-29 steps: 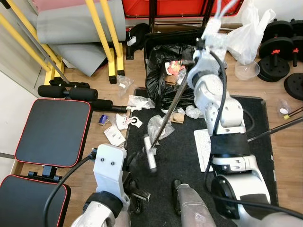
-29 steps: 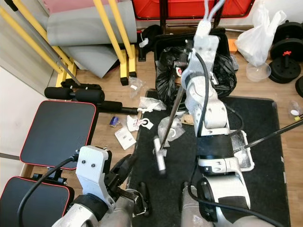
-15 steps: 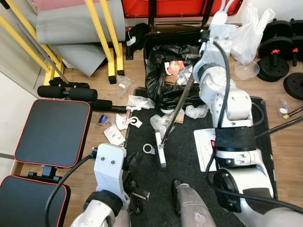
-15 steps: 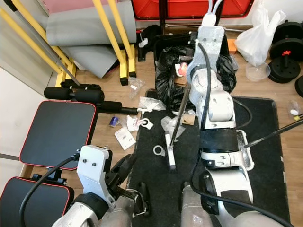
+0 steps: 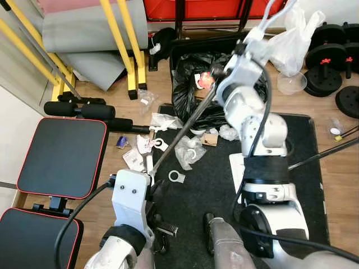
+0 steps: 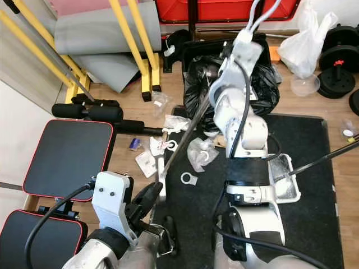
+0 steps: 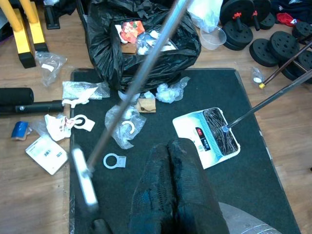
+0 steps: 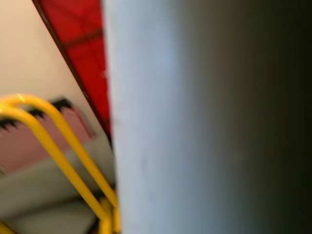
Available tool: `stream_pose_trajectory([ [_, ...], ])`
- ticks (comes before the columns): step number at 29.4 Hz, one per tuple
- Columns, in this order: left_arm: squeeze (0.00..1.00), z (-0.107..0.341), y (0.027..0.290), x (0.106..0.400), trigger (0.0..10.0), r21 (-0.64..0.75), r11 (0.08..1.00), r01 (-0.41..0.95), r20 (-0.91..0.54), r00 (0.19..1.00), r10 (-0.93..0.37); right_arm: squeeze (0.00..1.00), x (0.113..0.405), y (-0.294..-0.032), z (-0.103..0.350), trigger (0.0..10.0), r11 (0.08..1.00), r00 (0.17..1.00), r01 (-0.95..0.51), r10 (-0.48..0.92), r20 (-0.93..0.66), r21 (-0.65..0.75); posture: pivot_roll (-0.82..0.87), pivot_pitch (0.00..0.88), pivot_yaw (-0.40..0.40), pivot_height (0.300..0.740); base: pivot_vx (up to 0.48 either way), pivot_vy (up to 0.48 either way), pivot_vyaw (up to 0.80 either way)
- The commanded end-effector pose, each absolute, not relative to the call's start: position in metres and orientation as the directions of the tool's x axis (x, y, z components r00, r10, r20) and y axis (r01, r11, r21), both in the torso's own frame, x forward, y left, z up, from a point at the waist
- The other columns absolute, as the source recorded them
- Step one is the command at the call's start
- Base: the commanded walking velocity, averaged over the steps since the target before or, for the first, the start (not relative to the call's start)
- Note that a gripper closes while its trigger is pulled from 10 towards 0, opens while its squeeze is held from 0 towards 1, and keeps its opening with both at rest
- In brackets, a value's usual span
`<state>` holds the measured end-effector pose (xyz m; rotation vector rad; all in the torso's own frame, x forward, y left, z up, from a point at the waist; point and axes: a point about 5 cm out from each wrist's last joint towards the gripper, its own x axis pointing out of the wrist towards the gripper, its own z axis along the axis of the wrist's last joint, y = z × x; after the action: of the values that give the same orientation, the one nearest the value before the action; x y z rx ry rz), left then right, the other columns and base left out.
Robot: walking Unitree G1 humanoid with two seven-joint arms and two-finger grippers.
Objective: Sweep floor
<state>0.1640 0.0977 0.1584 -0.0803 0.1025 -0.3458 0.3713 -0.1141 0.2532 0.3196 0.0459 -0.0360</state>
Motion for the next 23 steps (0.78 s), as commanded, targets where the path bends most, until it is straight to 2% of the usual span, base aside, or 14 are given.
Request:
stream_pose_trajectory([
  [1,0.00,0.154,0.097,0.160,10.0,-0.119,0.934,0.335,-0.115,0.930,-0.349,0.00,0.371,-0.119,0.237,10.0,0.965,0.990,0.110,-0.086,-0.111,0.236,-0.10,0.355,0.021,0.740,0.000,0.000,0.00],
  [13,0.00,0.154,0.098,0.161,10.0,-0.124,0.934,0.336,-0.115,0.930,-0.350,0.00,0.372,-0.149,0.252,10.0,0.966,0.969,0.244,-0.240,-0.059,0.081,-0.11,0.353,0.025,0.740,0.000,0.000,0.00],
  [23,0.00,0.153,0.098,0.163,10.0,-0.124,0.934,0.336,-0.114,0.930,-0.350,0.00,0.368,-0.159,0.267,10.0,0.955,0.955,0.290,-0.285,-0.086,0.053,-0.12,0.347,0.025,0.740,0.000,0.000,0.00],
])
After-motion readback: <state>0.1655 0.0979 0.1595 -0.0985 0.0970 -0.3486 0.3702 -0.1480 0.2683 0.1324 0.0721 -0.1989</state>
